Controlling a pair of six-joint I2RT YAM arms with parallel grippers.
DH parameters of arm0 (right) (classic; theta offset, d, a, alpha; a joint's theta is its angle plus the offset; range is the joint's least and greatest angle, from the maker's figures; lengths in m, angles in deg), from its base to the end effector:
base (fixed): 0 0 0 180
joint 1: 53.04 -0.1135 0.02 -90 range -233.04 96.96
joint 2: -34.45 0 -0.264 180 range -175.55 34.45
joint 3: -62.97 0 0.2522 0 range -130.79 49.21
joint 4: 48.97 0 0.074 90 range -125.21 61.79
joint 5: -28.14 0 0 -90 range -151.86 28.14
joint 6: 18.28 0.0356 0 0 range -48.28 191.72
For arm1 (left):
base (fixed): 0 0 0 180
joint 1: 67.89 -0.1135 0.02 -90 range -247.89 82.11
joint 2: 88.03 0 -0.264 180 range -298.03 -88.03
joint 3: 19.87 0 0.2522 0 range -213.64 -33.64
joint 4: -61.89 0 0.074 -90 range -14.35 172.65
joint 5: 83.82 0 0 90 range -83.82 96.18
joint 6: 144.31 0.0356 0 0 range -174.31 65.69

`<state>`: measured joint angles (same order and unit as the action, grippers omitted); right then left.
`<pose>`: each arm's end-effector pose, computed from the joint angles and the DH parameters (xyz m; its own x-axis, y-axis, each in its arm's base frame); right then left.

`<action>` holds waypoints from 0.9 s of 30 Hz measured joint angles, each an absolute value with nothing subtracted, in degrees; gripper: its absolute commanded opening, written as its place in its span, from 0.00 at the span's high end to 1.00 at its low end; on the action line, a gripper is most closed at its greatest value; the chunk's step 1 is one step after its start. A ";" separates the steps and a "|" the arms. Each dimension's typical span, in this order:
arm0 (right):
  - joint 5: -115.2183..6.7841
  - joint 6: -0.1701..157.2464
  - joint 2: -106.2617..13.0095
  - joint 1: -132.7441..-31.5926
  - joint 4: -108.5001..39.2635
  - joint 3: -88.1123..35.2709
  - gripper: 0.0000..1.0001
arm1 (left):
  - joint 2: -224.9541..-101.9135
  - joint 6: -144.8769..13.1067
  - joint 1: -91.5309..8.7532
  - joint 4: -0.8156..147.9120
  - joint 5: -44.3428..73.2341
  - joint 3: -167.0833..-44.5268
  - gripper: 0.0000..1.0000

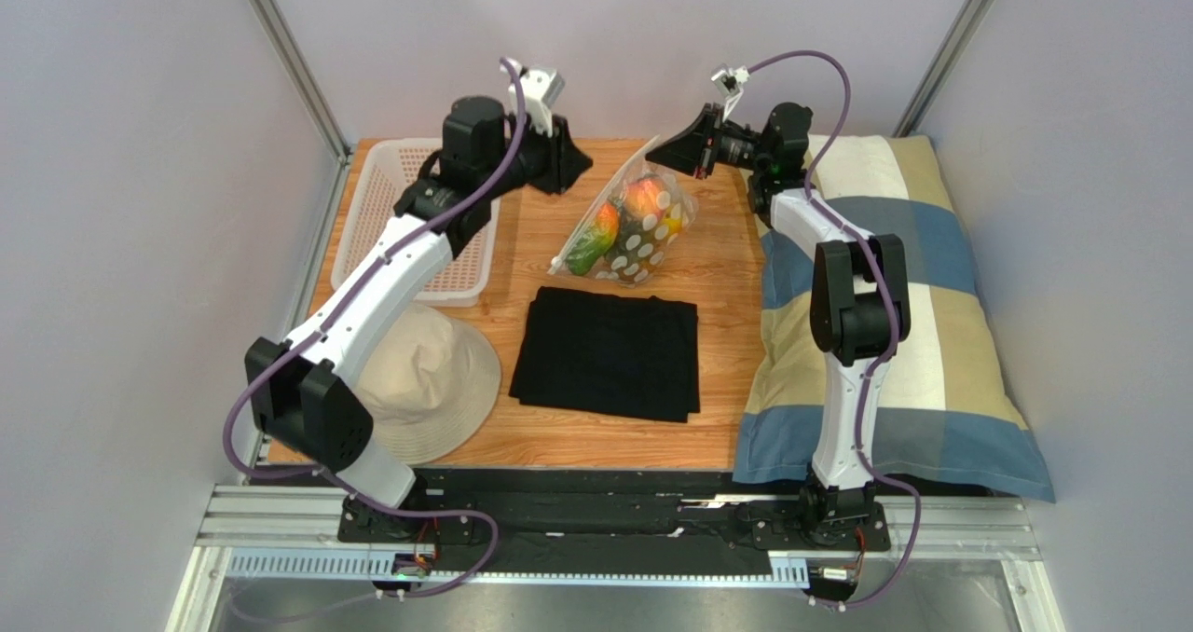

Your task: Open the zip-top bag and remove the fake food

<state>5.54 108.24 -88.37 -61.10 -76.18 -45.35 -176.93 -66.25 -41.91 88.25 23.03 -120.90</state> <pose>0.4833 0.1016 0.2915 -0.3876 0.1761 -0.9048 -0.8895 0.1860 0.4173 0.3247 -0.1697 0.4039 -0.3552 -0.0472 -0.9336 0.6116 0.7436 -0.2703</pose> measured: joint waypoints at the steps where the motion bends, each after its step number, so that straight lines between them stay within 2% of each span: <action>1: 5.84 108.24 -88.37 -61.14 -76.23 -45.35 1.00 | -178.42 -64.79 -42.04 88.34 23.40 -124.03 0.74; 7: 6.94 108.30 -88.37 -61.27 -76.64 -45.35 1.00 | -184.78 -59.76 -42.85 91.18 25.47 -129.62 0.77; 15: 7.75 108.67 -88.37 -61.27 -77.74 -45.35 1.00 | -191.18 -58.84 -43.46 94.83 29.17 -130.67 0.70; 21: 8.31 109.63 -88.37 -61.38 -79.07 -45.35 1.00 | -191.44 -58.91 -43.46 94.79 31.33 -130.74 0.69; 25: 8.40 109.87 -88.37 -61.64 -79.22 -45.37 1.00 | -191.44 -58.93 -43.44 94.28 31.68 -130.71 0.62; 27: 8.55 109.90 -88.37 -61.73 -79.22 -45.37 1.00 | -191.44 -58.95 -43.44 93.85 31.68 -130.56 0.62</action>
<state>8.55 109.90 -88.37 -61.73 -79.22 -45.37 -191.44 -58.95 -43.44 93.85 31.68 -130.56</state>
